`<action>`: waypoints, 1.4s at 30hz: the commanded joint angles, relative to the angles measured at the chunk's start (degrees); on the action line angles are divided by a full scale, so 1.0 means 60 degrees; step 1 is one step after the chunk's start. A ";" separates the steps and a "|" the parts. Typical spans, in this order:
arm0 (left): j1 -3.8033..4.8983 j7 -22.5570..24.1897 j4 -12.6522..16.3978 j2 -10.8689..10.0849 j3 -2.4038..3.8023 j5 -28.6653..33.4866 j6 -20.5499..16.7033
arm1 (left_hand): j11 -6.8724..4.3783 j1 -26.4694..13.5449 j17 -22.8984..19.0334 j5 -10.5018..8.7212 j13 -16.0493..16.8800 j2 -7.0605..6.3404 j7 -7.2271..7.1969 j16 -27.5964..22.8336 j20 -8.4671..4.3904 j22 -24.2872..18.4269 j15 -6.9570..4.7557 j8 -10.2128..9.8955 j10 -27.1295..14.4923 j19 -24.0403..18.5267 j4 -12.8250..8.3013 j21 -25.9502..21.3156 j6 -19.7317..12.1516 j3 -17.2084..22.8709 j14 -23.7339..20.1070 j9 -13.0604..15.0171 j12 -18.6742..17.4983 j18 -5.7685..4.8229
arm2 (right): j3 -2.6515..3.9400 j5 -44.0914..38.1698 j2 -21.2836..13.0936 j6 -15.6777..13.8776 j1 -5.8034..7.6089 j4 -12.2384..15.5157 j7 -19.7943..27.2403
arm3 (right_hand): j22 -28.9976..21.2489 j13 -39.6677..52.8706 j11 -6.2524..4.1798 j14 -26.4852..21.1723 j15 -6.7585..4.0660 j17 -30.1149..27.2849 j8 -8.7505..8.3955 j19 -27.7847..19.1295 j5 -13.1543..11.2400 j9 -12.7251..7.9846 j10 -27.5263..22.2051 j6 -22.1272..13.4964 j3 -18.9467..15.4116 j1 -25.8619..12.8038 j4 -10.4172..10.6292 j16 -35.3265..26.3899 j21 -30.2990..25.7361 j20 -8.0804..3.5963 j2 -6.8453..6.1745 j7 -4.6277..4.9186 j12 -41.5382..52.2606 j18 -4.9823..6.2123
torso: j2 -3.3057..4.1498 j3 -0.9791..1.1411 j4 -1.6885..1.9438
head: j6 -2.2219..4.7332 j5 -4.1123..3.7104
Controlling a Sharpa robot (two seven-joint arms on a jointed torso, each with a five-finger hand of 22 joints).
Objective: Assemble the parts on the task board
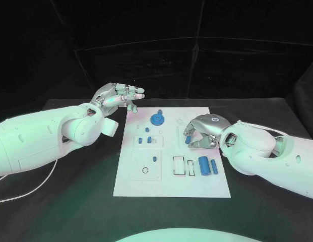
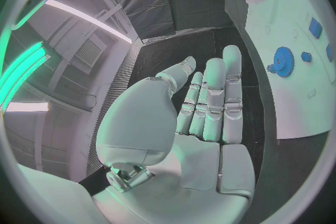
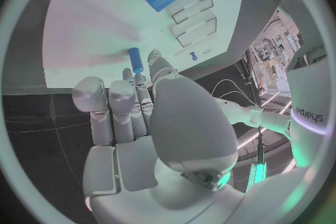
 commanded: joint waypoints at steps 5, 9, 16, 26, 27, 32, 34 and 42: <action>0.0016 0.0001 -0.0021 0.0012 0.0006 0.0043 0.0123 | 0.0027 -0.0005 -0.0024 0.0026 -0.0014 0.0013 0.0043 -0.0029 0.0019 -0.0022 0.0017 0.0046 -0.0014 -0.0049 -0.0030 -0.0053 0.0004 -0.0002 -0.0076 -0.0012 0.0054 0.0127 | 0.0007 -0.0036 0.0113 0.0663 0.0021 -0.0101 0.0023 | 0.0832 -0.0051 -0.0256 0.0147 -0.0243 0.0709 0.0084 0.0515 -0.0419 0.0027 0.0941 0.0484 0.0721 0.0402 -0.0085 0.0569 0.0550 -0.0158 0.0447 0.0059 0.0001 -0.0124 | -0.0004 0.0002 0.0008 | -0.0029 0.0004; 0.0016 -0.0001 -0.0025 0.0013 0.0006 0.0043 0.0126 | 0.0027 -0.0005 -0.0024 0.0026 -0.0014 0.0013 0.0043 -0.0029 0.0019 -0.0022 0.0017 0.0046 -0.0014 -0.0049 -0.0030 -0.0053 0.0004 -0.0002 -0.0076 -0.0012 0.0054 0.0127 | 0.0007 -0.0033 0.0177 0.0760 0.0021 -0.0169 0.0039 | 0.1002 -0.0056 -0.0297 0.0159 -0.0285 0.0844 0.0127 0.0597 -0.0447 0.0039 0.1217 0.0756 0.1181 0.0592 -0.0176 0.0693 0.0669 -0.0217 0.0510 0.0084 -0.0163 -0.0158 | -0.0005 0.0005 0.0005 | -0.0046 0.0005; 0.0016 -0.0001 -0.0039 0.0018 0.0006 0.0043 0.0125 | 0.0027 -0.0005 -0.0024 0.0026 -0.0014 0.0013 0.0043 -0.0029 0.0019 -0.0022 0.0017 0.0046 -0.0014 -0.0049 -0.0030 -0.0053 0.0004 -0.0002 -0.0076 -0.0012 0.0054 0.0127 | 0.0006 -0.0098 0.0322 0.0733 0.0019 -0.0322 0.0024 | 0.1142 -0.0053 -0.0300 0.0149 -0.0290 0.0950 0.0113 0.0638 -0.0472 0.0029 0.1485 0.1017 0.1851 0.0640 -0.0318 0.0805 0.0773 -0.0241 0.0454 0.0091 -0.0459 -0.0181 | -0.0004 0.0007 -0.0003 | -0.0056 0.0000; 0.0016 -0.0008 -0.0050 0.0004 0.0006 0.0043 0.0118 | 0.0027 -0.0005 -0.0024 0.0026 -0.0014 0.0013 0.0043 -0.0029 0.0019 -0.0022 0.0017 0.0046 -0.0014 -0.0049 -0.0030 -0.0053 0.0004 -0.0002 -0.0076 -0.0012 0.0054 0.0127 | 0.0007 -0.0102 0.0242 -0.0030 0.0015 -0.0094 -0.0017 | 0.1222 -0.0040 -0.0290 0.0125 -0.0274 0.0969 0.0077 0.0639 -0.0497 0.0027 0.1768 0.1242 0.2369 0.0093 -0.0221 0.0864 0.0837 -0.0226 0.0193 0.0105 -0.0752 -0.0190 | -0.0005 0.0009 0.0005 | -0.0068 -0.0002; 0.0016 -0.0009 -0.0050 0.0000 0.0006 0.0043 0.0118 | 0.0027 -0.0005 -0.0024 0.0026 -0.0014 0.0013 0.0043 -0.0029 0.0019 -0.0022 0.0017 0.0046 -0.0014 -0.0049 -0.0030 -0.0053 0.0004 -0.0002 -0.0076 -0.0012 0.0054 0.0127 | 0.0007 -0.0066 0.0203 -0.0098 0.0015 -0.0041 -0.0025 | 0.1229 -0.0040 -0.0292 0.0123 -0.0275 0.0972 0.0073 0.0641 -0.0497 0.0026 0.1785 0.1254 0.2390 0.0027 -0.0187 0.0869 0.0841 -0.0225 0.0178 0.0101 -0.0773 -0.0191 | -0.0010 0.0004 -0.0002 | -0.0066 0.0006; 0.0016 -0.0018 -0.0061 -0.0012 0.0006 0.0043 0.0134 | 0.0030 -0.0010 -0.0034 0.0026 -0.0014 0.0021 0.0045 -0.0030 0.0022 -0.0029 0.0020 0.0050 -0.0019 -0.0052 -0.0025 -0.0061 0.0003 -0.0006 -0.0083 -0.0011 0.0063 0.0127 | 0.0011 0.0170 -0.0019 -0.0613 0.0016 0.0253 0.0036 | 0.1248 -0.0042 -0.0292 0.0123 -0.0277 0.0987 0.0064 0.0649 -0.0497 0.0025 0.1807 0.1275 0.2445 -0.0065 -0.0147 0.0884 0.0853 -0.0227 0.0141 0.0106 -0.0823 -0.0193 | -0.0020 0.0000 -0.0005 | -0.0067 0.0015; 0.0016 -0.0022 -0.0073 -0.0016 0.0006 0.0043 0.0135 | 0.0030 -0.0006 -0.0038 0.0027 -0.0015 0.0024 0.0046 -0.0030 0.0023 -0.0032 0.0020 0.0050 -0.0023 -0.0053 -0.0028 -0.0064 0.0000 -0.0004 -0.0085 -0.0011 0.0066 0.0127 | 0.0014 0.0380 -0.0125 -0.1031 0.0016 0.0412 0.0163 | 0.1276 -0.0043 -0.0283 0.0126 -0.0272 0.1008 0.0049 0.0664 -0.0489 0.0020 0.1809 0.1268 0.2483 -0.0108 -0.0137 0.0902 0.0870 -0.0224 0.0095 0.0125 -0.0860 -0.0199 | -0.0025 -0.0004 -0.0008 | -0.0054 0.0014; 0.0017 -0.0017 -0.0154 -0.0027 0.0006 0.0043 0.0141 | 0.0030 0.0008 -0.0045 0.0027 -0.0015 0.0030 0.0046 -0.0029 0.0023 -0.0036 0.0020 0.0051 -0.0031 -0.0054 -0.0037 -0.0069 -0.0003 0.0002 -0.0089 -0.0012 0.0070 0.0129 | 0.0029 0.1210 -0.0320 -0.1741 0.0017 0.1054 0.0674 | 0.1340 -0.0045 -0.0246 0.0138 -0.0245 0.1072 0.0010 0.0696 -0.0478 0.0007 0.1792 0.1242 0.2691 -0.0097 -0.0205 0.0961 0.0913 -0.0205 0.0010 0.0179 -0.0984 -0.0211 | -0.0008 0.0000 0.0003 | -0.0091 0.0050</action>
